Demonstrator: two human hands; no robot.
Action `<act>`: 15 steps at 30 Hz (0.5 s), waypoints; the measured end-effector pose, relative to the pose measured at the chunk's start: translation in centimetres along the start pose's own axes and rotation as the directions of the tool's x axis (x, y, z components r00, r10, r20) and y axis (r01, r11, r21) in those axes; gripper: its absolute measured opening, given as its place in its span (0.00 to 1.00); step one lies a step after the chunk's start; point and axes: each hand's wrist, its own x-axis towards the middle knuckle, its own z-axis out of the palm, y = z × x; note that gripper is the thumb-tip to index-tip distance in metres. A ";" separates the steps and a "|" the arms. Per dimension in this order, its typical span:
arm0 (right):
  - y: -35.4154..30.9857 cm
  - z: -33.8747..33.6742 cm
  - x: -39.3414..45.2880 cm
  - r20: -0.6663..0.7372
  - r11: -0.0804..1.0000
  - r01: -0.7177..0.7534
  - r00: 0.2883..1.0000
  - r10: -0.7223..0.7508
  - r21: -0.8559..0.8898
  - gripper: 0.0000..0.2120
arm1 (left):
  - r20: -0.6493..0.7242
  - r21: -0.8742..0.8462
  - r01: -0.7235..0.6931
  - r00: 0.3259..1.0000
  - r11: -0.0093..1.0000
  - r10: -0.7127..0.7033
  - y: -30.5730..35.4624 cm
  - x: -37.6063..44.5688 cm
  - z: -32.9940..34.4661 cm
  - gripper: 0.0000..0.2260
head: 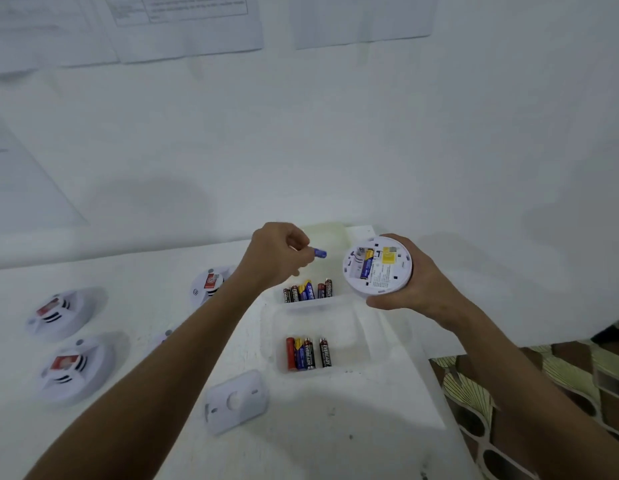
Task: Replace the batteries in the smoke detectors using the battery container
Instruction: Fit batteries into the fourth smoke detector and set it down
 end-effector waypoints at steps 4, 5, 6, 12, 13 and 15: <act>0.7 -0.6 0.4 -0.003 1.000 -0.016 1.000 0.016 -0.003 0.42 | 0.109 0.167 -0.032 0.994 0.985 0.014 -2.2 1.5 1.3 0.07; 0.8 -0.6 0.5 -0.001 1.000 -0.020 1.000 0.020 -0.006 0.42 | 0.136 0.218 -0.045 0.991 0.975 0.016 -2.6 1.8 1.6 0.08; 1.0 -0.6 0.6 0.001 1.000 -0.023 1.000 0.023 -0.010 0.43 | 0.155 0.259 -0.051 0.988 0.964 0.011 -2.9 2.1 2.0 0.08; 1.5 -0.2 1.2 0.013 1.000 -0.027 1.000 0.027 -0.015 0.44 | 0.231 0.390 -0.085 0.973 0.917 -0.008 -3.6 3.1 3.6 0.08; 1.5 -0.2 1.2 0.016 1.000 -0.028 0.999 0.028 -0.010 0.44 | 0.250 0.409 -0.102 0.968 0.907 -0.004 -3.7 3.2 3.8 0.08; 1.6 -0.1 1.4 0.026 1.000 -0.027 0.999 0.027 -0.009 0.44 | 0.280 0.438 -0.131 0.960 0.889 0.004 -3.9 3.3 3.9 0.09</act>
